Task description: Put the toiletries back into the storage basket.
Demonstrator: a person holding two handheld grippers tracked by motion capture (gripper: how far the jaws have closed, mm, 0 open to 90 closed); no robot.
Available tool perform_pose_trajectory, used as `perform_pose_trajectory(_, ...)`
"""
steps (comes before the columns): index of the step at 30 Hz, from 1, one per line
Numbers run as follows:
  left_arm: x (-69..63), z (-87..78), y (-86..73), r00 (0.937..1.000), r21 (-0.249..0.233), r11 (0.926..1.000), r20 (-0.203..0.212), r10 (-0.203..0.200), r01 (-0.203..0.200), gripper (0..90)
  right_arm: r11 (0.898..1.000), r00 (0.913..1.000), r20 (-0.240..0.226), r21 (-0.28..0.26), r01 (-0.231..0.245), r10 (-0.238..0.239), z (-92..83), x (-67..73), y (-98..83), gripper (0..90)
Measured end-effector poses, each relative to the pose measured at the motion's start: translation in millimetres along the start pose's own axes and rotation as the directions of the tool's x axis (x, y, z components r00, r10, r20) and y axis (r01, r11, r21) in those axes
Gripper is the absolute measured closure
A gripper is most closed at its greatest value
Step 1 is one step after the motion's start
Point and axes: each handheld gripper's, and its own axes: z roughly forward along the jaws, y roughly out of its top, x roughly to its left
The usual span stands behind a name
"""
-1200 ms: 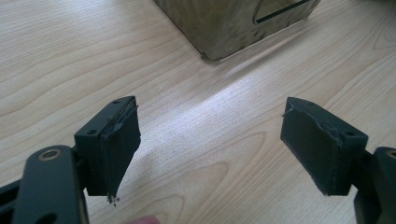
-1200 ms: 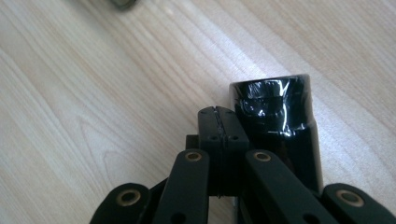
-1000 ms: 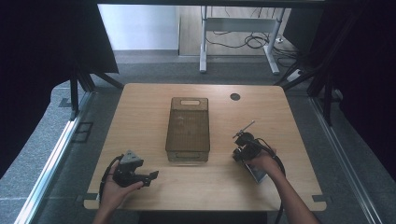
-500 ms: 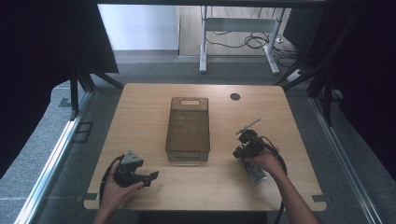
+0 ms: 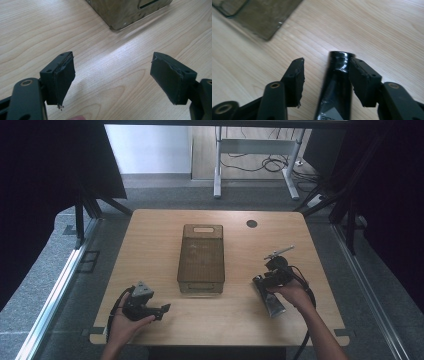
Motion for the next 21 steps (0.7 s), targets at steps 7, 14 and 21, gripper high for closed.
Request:
perform_pose_trajectory(7,-0.3,-0.4,0.3,0.9999,-0.004,1.0,0.016,-0.003,0.003,20.0,0.999,0.9992,0.026,0.041,-0.032,0.031,-0.5,-1.7,-3.6,40.3)
perform_pose_trajectory(14,-0.4,1.0,-0.1,0.9997,-0.001,1.0,0.024,-0.01,0.01,20.0,0.995,0.9972,0.053,0.08,-0.056,0.052,4.0,-4.6,-7.0,38.7)
perform_pose_trajectory(21,0.4,0.6,-0.4,0.9996,-0.002,0.9999,0.025,-0.01,0.01,20.0,0.987,0.997,0.061,0.147,-0.056,0.048,19.1,-3.3,-10.8,36.1)
